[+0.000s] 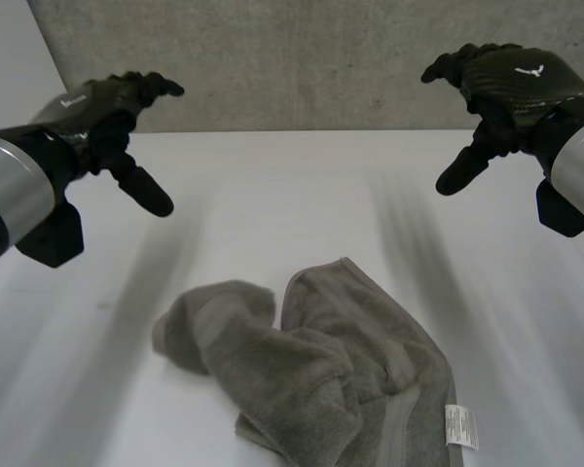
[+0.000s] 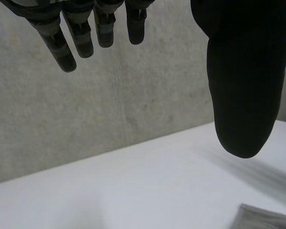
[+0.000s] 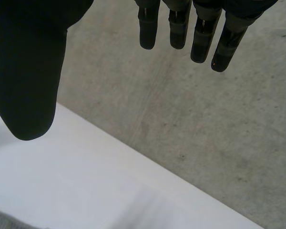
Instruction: Fold the towel.
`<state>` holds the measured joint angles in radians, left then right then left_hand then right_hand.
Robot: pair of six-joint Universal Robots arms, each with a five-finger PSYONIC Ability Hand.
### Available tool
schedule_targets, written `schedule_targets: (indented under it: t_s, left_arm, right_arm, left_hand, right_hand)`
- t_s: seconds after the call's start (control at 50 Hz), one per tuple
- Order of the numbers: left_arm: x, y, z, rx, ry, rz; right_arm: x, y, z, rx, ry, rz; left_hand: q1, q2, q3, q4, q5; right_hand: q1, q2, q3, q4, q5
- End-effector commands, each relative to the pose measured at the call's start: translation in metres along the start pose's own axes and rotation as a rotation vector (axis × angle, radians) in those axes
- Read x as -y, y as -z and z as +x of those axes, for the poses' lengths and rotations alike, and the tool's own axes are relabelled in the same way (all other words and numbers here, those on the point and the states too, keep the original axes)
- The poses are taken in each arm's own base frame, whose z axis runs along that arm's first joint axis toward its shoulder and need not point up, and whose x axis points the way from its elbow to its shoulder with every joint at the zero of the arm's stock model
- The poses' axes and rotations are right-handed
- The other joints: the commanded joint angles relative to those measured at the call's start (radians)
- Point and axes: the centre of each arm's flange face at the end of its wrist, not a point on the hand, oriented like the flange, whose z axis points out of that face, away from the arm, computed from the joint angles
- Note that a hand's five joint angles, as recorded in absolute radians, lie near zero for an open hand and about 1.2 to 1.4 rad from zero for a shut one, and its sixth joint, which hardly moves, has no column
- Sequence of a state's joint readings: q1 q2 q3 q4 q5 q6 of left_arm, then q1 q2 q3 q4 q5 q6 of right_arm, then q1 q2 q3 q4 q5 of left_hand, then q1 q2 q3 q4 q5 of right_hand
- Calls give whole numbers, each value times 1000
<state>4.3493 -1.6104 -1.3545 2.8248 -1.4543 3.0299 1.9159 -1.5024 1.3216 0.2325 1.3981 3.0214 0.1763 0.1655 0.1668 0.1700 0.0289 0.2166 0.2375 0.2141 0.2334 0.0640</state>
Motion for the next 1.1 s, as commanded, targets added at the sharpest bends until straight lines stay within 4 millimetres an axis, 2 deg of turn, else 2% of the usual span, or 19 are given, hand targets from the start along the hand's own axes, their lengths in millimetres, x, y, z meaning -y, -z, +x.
schedule_targets:
  t_s: [0.02,0.1,0.12,0.16,0.18,0.22,0.26,0.36,0.44,0.58,0.62,0.64,0.7,0.74,0.82,0.94,1.04,1.08,1.1]
  left_arm:
    - [-27,-8,11,-36,-6,-107]
    - [-58,-15,21,-74,-90,-222]
    - [-58,-15,21,-74,-90,-222]
    - [-82,-23,20,-81,-175,-309]
    - [-82,-23,20,-81,-175,-310]
    - [-106,-28,16,-94,-263,-410]
    - [-117,-28,15,-102,-301,-465]
    - [-139,-17,15,-117,-330,-606]
    - [-149,-8,13,-122,-321,-652]
    - [-177,4,11,-130,-320,-713]
    - [-182,8,13,-137,-324,-729]
    - [-182,8,13,-137,-324,-729]
    - [-174,2,16,-134,-334,-660]
    - [-170,-2,15,-122,-340,-621]
    - [-143,-8,13,-66,-360,-462]
    - [-116,-4,17,-45,-369,-332]
    - [-109,-1,18,-44,-370,-307]
    - [-108,0,18,-43,-369,-302]
    - [-106,0,18,-43,-369,-295]
  right_arm:
    - [-33,-10,-6,60,106,-139]
    - [-55,-16,-10,99,165,-235]
    - [-66,-17,-15,125,193,-281]
    - [-76,-18,-24,165,217,-321]
    - [-86,-17,-33,203,237,-359]
    - [-96,-17,-37,228,253,-399]
    - [-115,-19,-42,266,284,-459]
    - [-131,-22,-44,282,310,-504]
    - [-134,-23,-45,289,310,-508]
    - [-142,-25,-46,301,305,-528]
    - [-150,-25,-49,316,300,-550]
    - [-150,-25,-49,316,300,-550]
    - [-166,-24,-61,355,306,-587]
    - [-171,-26,-63,359,309,-591]
    - [-176,-37,-68,341,311,-505]
    - [-180,-53,-79,308,253,-361]
    - [-197,-58,-90,325,219,-365]
    - [-205,-59,-93,333,221,-380]
    - [-213,-60,-95,339,224,-394]
  left_hand:
    - [5,16,14,11,-22]
    - [2,13,11,8,-25]
    - [2,13,11,8,-25]
    - [8,19,17,14,-19]
    - [8,19,17,14,-19]
    - [17,27,26,23,-11]
    - [20,30,29,26,-8]
    - [25,36,35,32,-2]
    - [40,51,50,46,13]
    - [407,418,417,413,380]
    - [661,672,670,667,634]
    - [663,673,672,669,635]
    - [1125,1136,1134,1131,1098]
    - [1219,1230,1229,1225,1192]
    - [1220,1231,1229,1226,1193]
    - [1220,1231,1229,1226,1193]
    - [1220,1231,1229,1226,1193]
    - [1220,1231,1229,1226,1193]
    - [1220,1231,1229,1226,1193]
  right_hand:
    - [-42,-63,-40,-59,-64]
    - [-42,-63,-40,-59,-64]
    - [-42,-63,-40,-59,-64]
    - [-42,-63,-40,-59,-64]
    - [-42,-63,-40,-59,-64]
    - [-42,-63,-40,-59,-64]
    - [-42,-63,-40,-59,-64]
    - [-42,-63,-40,-59,-64]
    - [-42,-63,-40,-59,-64]
    - [-42,-63,-40,-59,-64]
    - [-42,-63,-40,-59,-64]
    - [-42,-63,-40,-59,-64]
    - [-42,-63,-40,-59,-64]
    - [-42,-63,-40,-59,-64]
    - [-42,-63,-40,-59,-64]
    - [-42,-63,-40,-59,-64]
    - [-42,-63,-40,-59,-64]
    - [45,24,47,28,23]
    - [219,198,221,202,197]
